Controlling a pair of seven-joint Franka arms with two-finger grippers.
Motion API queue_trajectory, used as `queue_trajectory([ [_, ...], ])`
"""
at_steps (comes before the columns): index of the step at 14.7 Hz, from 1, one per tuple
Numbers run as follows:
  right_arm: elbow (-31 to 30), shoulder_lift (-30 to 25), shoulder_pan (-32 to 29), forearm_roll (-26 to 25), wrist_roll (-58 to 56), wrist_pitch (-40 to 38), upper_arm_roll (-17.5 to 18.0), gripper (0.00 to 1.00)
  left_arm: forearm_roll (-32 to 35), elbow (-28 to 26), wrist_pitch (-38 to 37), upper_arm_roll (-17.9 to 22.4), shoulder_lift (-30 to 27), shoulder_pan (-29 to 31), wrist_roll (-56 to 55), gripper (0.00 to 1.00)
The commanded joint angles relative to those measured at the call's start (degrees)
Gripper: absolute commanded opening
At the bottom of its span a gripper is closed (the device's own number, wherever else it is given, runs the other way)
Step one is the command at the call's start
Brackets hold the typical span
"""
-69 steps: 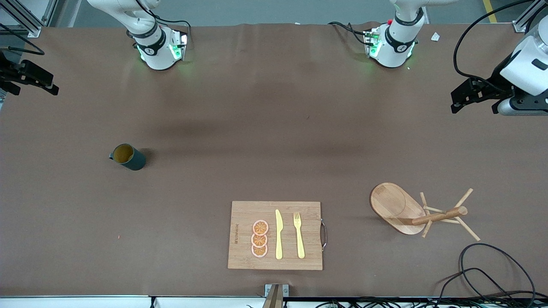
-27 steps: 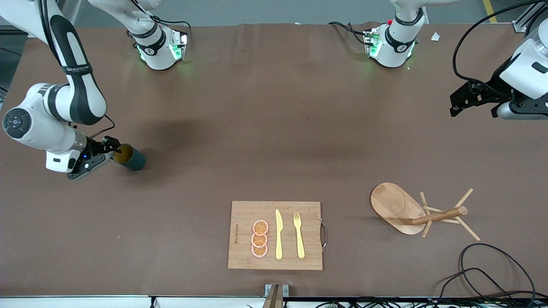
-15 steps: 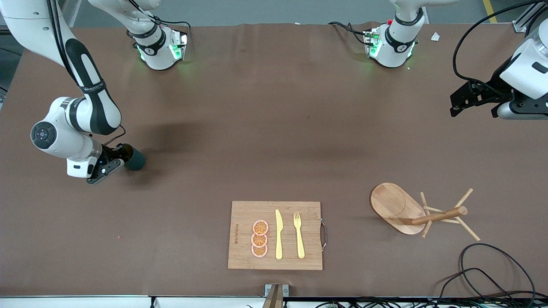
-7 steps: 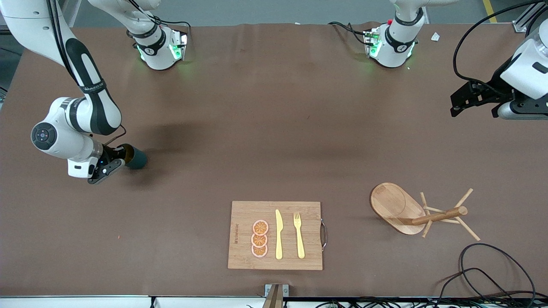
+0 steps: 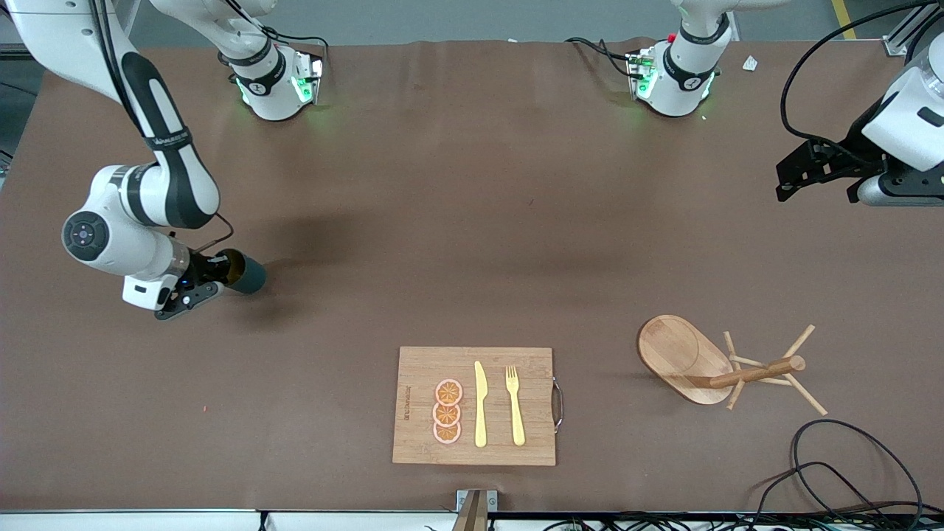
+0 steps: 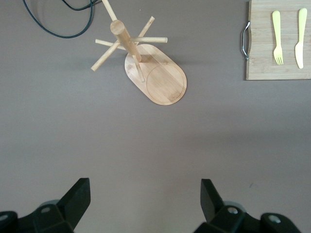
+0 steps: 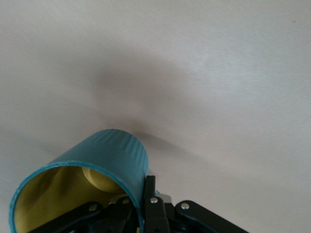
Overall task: Pass cup and hang on rack
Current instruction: 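Lift the teal mug with the right gripper and carry it to mid-table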
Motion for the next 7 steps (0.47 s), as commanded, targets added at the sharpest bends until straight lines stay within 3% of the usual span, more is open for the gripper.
queue_trajectory([
  [1, 0.53, -2.05, 0.73, 0.22, 14.93, -2.97, 4.89, 0.00, -0.67, 1.35, -1.05, -0.05, 0.49, 0.15, 0.26, 1.00],
  [4, 1.66, -1.79, 3.01, 0.31, 33.84, -2.62, 10.17, 0.00, -0.67, 1.35, -1.14, -0.05, 0.49, 0.42, 0.35, 1.00],
  [7, 4.82, -1.17, 8.27, 0.40, 44.85, -2.45, 11.85, 0.00, -0.67, 1.35, -1.05, -0.05, 0.58, 0.33, 0.35, 1.00],
])
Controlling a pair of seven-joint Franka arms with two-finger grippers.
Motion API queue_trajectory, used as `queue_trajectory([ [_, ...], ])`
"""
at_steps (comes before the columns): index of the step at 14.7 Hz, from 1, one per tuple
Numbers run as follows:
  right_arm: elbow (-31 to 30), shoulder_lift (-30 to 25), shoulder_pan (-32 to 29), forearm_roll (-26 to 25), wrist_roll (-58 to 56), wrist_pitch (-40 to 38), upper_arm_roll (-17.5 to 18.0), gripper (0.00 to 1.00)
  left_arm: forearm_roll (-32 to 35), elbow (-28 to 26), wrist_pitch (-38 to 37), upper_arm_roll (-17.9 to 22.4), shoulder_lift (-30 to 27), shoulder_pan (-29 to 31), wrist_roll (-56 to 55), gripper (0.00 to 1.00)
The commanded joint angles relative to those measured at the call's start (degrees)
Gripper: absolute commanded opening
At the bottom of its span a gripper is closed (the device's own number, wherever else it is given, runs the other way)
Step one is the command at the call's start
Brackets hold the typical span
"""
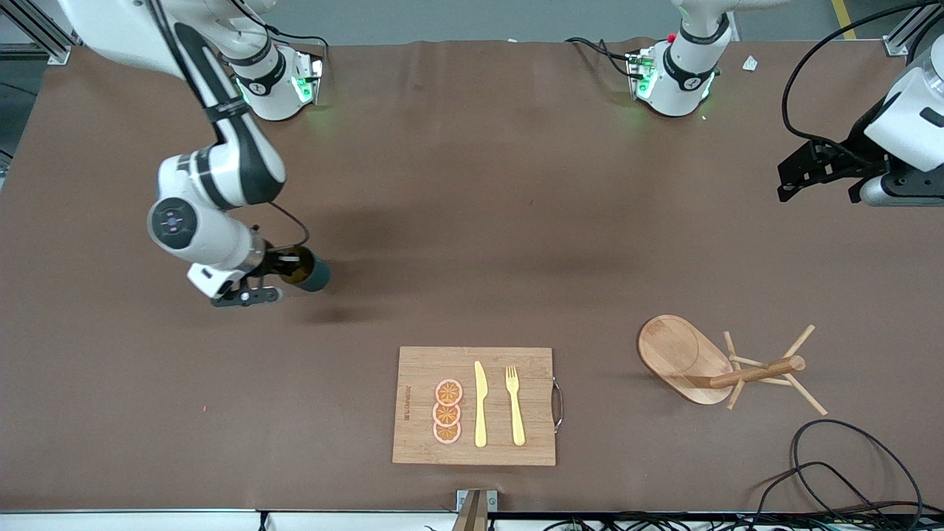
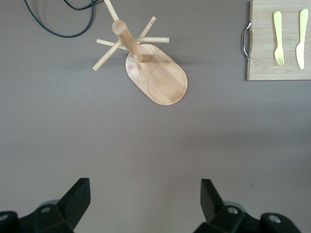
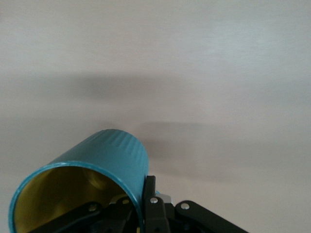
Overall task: Pass cup and hang on rack
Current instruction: 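Lift the teal mug with the right gripper and carry it to mid-table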
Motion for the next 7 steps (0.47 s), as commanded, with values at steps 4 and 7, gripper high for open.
queue_trajectory([
  [4, 6.51, 3.20, 10.53, 1.81, 20.17, 1.79, 0.43, 0.00, -0.67, 1.35, -1.05, -0.09, 0.56, 0.29, 0.44, 1.00],
  [7, 7.30, 6.89, 15.98, 1.64, 29.83, 7.68, 0.34, 0.00, -0.76, 1.35, -1.13, -0.01, 1.00, 0.82, 0.53, 1.00],
])
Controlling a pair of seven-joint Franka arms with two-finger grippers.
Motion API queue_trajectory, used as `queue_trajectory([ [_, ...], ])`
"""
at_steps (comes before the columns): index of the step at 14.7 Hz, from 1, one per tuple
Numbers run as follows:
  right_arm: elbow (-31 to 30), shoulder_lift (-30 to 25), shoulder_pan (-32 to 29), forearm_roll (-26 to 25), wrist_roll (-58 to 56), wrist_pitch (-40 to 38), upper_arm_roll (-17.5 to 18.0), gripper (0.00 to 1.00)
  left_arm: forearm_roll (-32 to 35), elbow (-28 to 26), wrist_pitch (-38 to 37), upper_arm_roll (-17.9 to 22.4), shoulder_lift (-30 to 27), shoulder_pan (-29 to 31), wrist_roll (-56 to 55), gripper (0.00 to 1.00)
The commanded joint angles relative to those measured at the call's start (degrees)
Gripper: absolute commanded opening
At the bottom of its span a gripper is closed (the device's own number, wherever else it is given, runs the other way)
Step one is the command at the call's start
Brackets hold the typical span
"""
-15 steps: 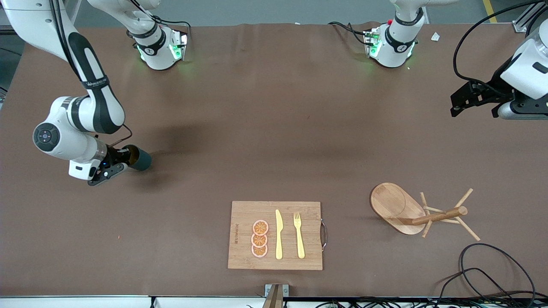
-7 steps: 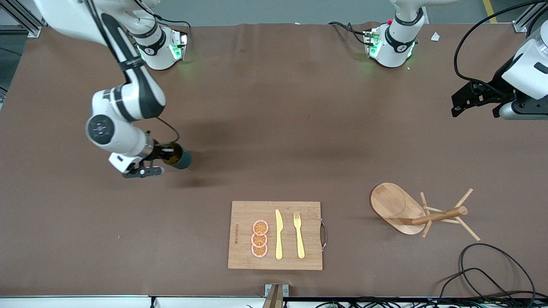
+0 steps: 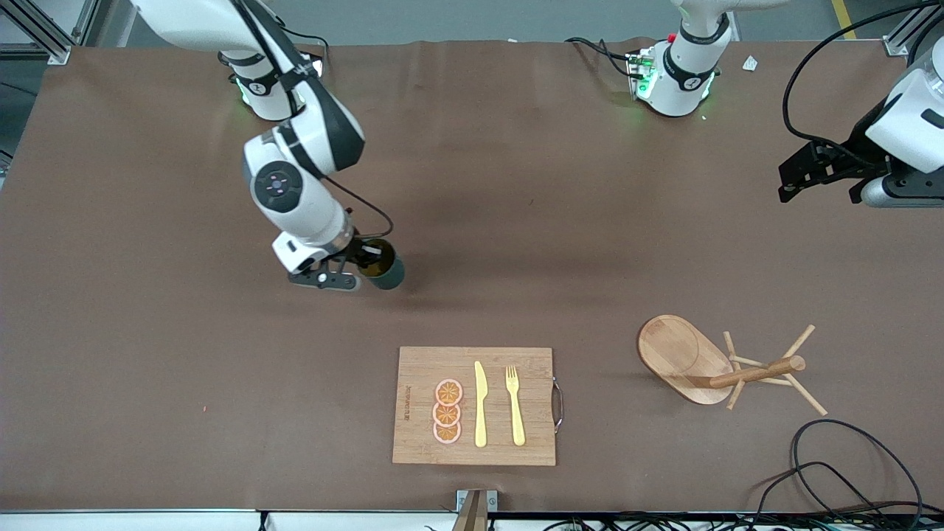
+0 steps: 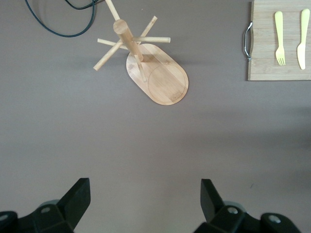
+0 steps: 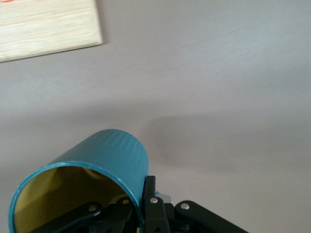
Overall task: Pass cup and hang on rack
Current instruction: 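Lift the teal mug with the right gripper and carry it to mid-table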
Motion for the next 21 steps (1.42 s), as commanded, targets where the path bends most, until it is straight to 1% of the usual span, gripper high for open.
queue_trajectory([
  [1, 2.71, 4.83, 4.19, 0.10, 8.17, 3.80, -0.40, 0.00, -0.76, 1.35, -1.13, -0.10, 0.83, 0.51, 0.52, 1.00],
  [3, 5.69, 7.64, 7.00, -0.43, 13.00, 3.81, -0.48, 0.00, -0.76, 1.26, -1.13, -0.01, 0.74, 0.51, 0.52, 1.00],
  [4, 7.10, 8.95, 8.14, -0.61, 13.98, 3.81, -0.66, 0.00, -0.76, 1.18, -1.13, -0.01, 0.83, 0.68, 0.52, 1.00],
  [6, 8.95, 11.16, 10.34, -2.71, 14.34, 3.54, -0.75, 0.00, -0.76, 1.26, -0.96, 0.34, 0.91, 0.77, 0.43, 1.00],
  [10, 9.13, 11.69, 14.21, -3.85, 15.66, 3.46, -0.92, 0.00, 0.03, 1.44, -0.52, 0.52, 2.23, 0.77, 0.35, 1.00],
  [12, 9.39, 12.83, 16.67, -5.00, 17.14, 3.72, -1.01, 0.00, 0.47, 1.52, -0.43, 0.52, 3.45, 0.59, 0.00, 1.00],
  [14, 12.45, 14.41, 17.47, -5.79, 20.22, 3.28, -1.01, 0.00, 0.47, 1.61, -0.43, 0.60, 4.08, 0.68, 0.08, 1.00],
  [18, 15.01, 17.14, 19.93, -8.60, 24.97, 3.28, -1.01, 0.01, 0.47, 1.61, 0.18, 0.52, 5.30, -0.02, -0.71, 1.00],
  [19, 15.19, 17.40, 20.02, -8.95, 25.07, 3.28, -1.01, 0.02, 0.56, 1.61, 1.66, 0.43, 5.92, -0.37, -0.88, 1.00],
  [20, 15.20, 17.41, 20.02, -9.13, 25.07, 3.28, -1.01, 0.06, 0.56, 1.35, 3.07, 0.17, 6.27, -0.55, -0.97, 1.00],
  [21, 15.20, 17.41, 20.02, -9.13, 25.07, 3.19, -1.01, 0.21, 0.56, 1.35, 3.87, -0.01, 7.23, -0.55, -1.06, 1.00],
])
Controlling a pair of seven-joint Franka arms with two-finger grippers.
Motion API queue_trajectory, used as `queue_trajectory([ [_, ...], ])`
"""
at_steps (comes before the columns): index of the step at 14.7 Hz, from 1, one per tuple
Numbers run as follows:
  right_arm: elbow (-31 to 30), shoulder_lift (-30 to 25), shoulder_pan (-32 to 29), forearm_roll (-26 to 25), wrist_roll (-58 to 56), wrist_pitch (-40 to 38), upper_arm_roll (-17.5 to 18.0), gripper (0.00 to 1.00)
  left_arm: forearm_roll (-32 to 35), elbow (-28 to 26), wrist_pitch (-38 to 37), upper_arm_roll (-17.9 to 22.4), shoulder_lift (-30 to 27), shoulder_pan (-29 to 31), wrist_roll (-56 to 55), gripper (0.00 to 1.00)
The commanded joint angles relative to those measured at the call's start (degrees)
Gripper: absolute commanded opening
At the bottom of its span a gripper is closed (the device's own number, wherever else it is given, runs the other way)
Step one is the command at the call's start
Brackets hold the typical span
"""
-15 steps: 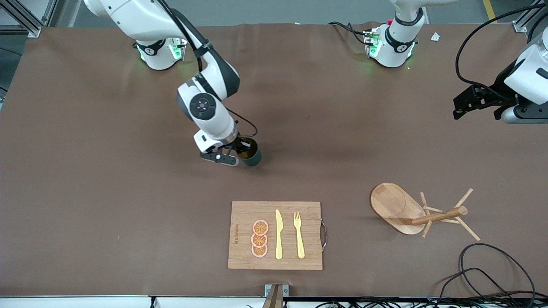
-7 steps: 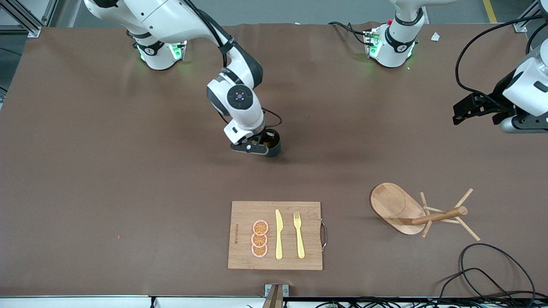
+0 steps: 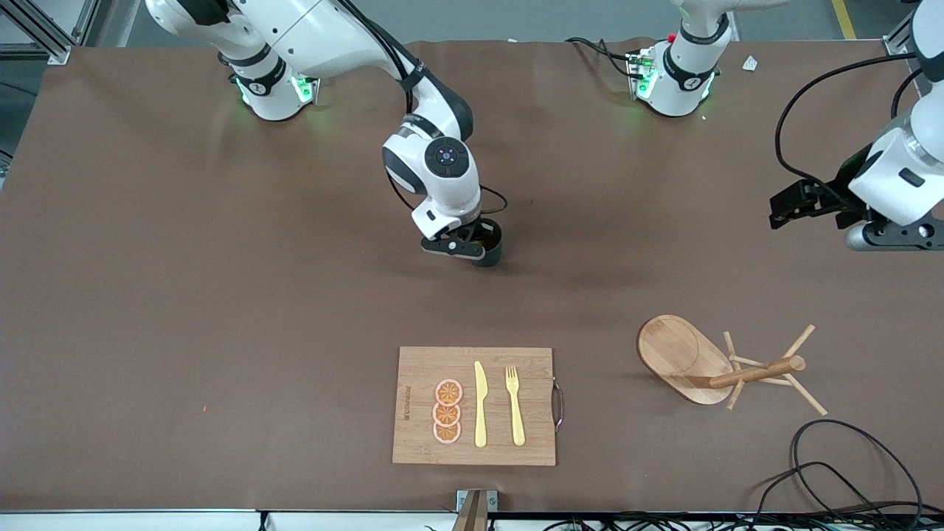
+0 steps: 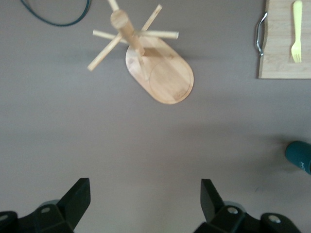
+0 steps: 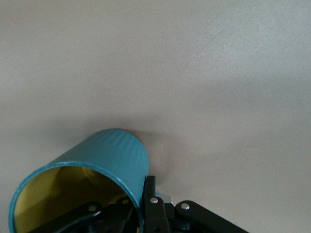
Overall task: Pass cup and hang on rack
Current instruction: 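Lift the teal mug with the right gripper and carry it to mid-table, then set the mug down, open the right gripper while the left gripper approaches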
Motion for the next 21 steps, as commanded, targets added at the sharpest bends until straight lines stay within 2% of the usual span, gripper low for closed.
queue_trajectory([
  [1, 1.45, 1.12, 0.53, -1.45, 1.87, -0.27, -0.53, 0.68, 0.21, 1.37, 1.70, -0.53, 2.25, -0.48, -1.09, 1.00],
  [2, 1.53, 1.03, 0.53, -1.54, 2.14, -0.27, -0.53, 1.00, -0.15, 1.46, 2.40, -0.53, 2.25, -0.48, -1.44, 1.00],
  [4, 2.06, 0.68, 0.00, -1.45, 1.79, -0.62, -0.44, 1.00, -0.15, 1.46, 3.02, -0.62, 2.25, -0.92, -3.19, 1.00],
  [8, 9.34, -0.89, -0.44, -0.75, 1.00, -12.81, 0.26, 1.00, -0.24, 1.55, 3.63, -0.62, 2.68, -5.48, -11.53, 1.00],
  [11, 9.89, -3.88, -2.80, -0.57, -3.46, -16.88, 0.44, 1.00, -0.24, 1.55, 4.51, -0.62, 3.48, -8.73, -17.59, 1.00],
  [13, 9.62, -5.73, -6.05, 1.61, -8.20, -18.11, 0.35, 1.00, -0.24, 1.64, 5.12, -0.62, 4.18, -11.45, -22.16, 1.00],
  [15, 9.44, -7.66, -10.52, 3.99, -17.15, -22.57, 0.26, 1.00, 0.02, 1.81, 5.39, -0.53, 5.32, -14.35, -26.64, 1.00],
  [21, 6.81, -15.04, -24.41, 4.09, -38.08, -30.67, 0.00, 1.00, 1.69, 1.73, 10.65, -0.44, 9.27, -23.49, -42.98, 1.00],
])
